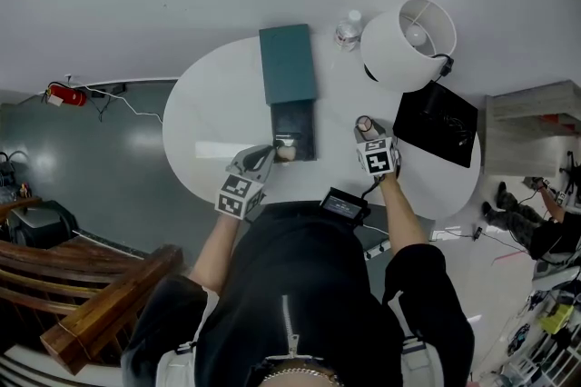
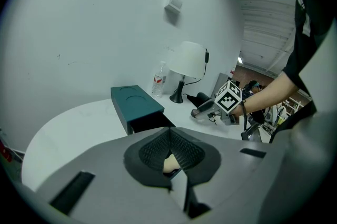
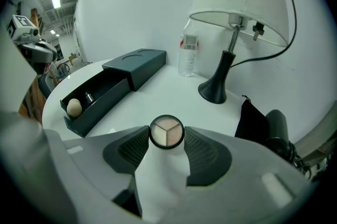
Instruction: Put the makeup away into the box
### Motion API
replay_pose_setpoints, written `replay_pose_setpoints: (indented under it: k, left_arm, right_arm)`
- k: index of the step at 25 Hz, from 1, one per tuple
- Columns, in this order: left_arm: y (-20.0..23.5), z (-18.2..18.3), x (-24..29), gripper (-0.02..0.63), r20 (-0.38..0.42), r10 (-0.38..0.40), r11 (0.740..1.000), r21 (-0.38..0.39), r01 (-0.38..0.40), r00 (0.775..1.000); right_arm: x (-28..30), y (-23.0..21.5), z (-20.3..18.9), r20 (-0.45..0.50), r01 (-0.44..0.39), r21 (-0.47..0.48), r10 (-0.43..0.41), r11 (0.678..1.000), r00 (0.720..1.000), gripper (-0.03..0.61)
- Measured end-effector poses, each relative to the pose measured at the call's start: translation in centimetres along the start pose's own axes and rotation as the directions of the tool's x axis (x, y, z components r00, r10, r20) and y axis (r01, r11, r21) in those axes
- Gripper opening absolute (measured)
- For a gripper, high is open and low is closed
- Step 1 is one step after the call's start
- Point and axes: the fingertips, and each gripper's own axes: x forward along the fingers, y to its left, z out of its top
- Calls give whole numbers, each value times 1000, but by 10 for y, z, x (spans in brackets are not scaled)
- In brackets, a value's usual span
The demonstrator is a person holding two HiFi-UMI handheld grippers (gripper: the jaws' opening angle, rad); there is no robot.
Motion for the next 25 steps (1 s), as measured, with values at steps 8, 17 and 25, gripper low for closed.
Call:
replay_pose_setpoints:
  k: [8,17,25]
  left_arm:
    - [1,-5,-9,14,18,27,999,-20,-27,999]
    - [11,-16,-31,14,38,90,994,-61,-88,995]
    - [20,-27,-50,14,51,145,985,-102,-139,988]
  right_arm:
    - [-8,19,31,38,-42,-44,43,998,998,209]
    - [0,46,47,39,-94,-98,98,991,994,209]
    - [6,74,68,52,-149,-160,159,976,986,209]
